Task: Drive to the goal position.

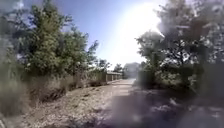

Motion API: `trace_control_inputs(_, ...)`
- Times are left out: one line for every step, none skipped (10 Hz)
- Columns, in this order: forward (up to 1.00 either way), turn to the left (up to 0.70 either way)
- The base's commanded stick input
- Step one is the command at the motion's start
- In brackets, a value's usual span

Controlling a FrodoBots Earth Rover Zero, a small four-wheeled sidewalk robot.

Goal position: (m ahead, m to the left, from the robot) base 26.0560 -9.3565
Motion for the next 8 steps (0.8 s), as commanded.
trace_control_inputs(0.70, 0.00)
trace_control_inputs(0.70, 0.00)
trace_control_inputs(0.70, 0.00)
trace_control_inputs(0.70, 0.00)
trace_control_inputs(0.70, 0.00)
trace_control_inputs(0.70, 0.00)
trace_control_inputs(0.70, 0.00)
trace_control_inputs(0.70, 0.00)
